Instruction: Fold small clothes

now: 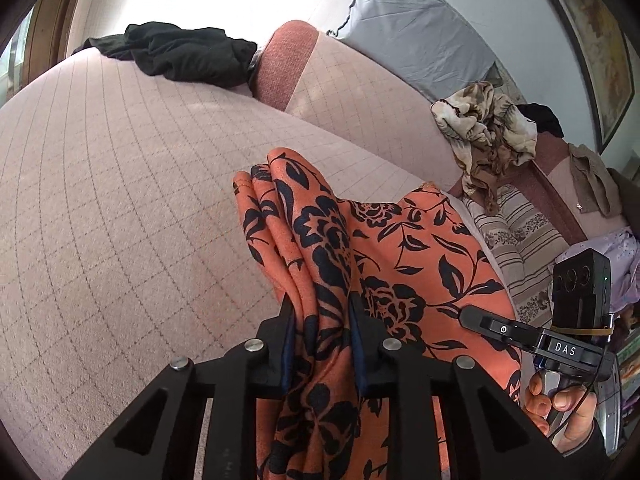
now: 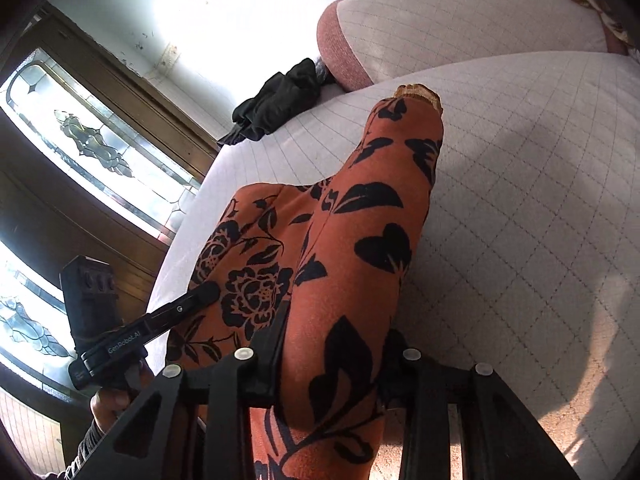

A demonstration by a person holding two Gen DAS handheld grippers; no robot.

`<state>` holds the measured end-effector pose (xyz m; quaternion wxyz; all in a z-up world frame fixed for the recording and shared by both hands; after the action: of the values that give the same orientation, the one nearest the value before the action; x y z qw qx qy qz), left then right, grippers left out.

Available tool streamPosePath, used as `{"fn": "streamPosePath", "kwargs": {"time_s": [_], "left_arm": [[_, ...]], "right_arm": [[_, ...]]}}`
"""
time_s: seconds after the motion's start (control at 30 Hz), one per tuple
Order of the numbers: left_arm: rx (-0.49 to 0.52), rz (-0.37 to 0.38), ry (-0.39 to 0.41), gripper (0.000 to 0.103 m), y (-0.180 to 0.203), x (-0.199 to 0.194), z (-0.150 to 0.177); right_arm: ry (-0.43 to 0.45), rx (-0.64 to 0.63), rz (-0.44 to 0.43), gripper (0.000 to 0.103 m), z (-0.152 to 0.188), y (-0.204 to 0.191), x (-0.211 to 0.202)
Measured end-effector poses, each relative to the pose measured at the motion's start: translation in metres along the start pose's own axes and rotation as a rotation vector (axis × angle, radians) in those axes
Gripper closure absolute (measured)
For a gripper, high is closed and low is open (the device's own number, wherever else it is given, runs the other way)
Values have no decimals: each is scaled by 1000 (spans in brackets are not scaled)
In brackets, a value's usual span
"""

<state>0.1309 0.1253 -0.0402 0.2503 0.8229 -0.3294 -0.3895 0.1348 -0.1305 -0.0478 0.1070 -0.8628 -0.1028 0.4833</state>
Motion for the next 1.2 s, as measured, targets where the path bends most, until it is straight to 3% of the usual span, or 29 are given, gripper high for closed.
{"fn": "streamPosePath", "kwargs": {"time_s": [0.3,0.47,0.87,1.2], "left_arm": [[98,55,52,79,53,5,-51],[107,67,53,79,69,23,-69],[105,47,-1,79,68,74,-61],[81,23,-67,79,49,113,-37]], "right_arm": [[141,-33,9,67,-41,2,-64],[177,-29,11,67,-57,0,-75],[137,2,32,67,-30,12,-40],[79,53,50,67,-26,51,-3]]}}
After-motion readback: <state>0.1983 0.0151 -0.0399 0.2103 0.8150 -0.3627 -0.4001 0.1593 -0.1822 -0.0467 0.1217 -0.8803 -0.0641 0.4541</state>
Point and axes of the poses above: each gripper's, at about its wrist camera, not at the fingertips, and x roughly the way its jaws point, y to its right, z to its underside, the point moved 1 cm from there along x, roughly the way its jaws point, and after that the axes turned 15 degrees about z, right-handed, at the moved point
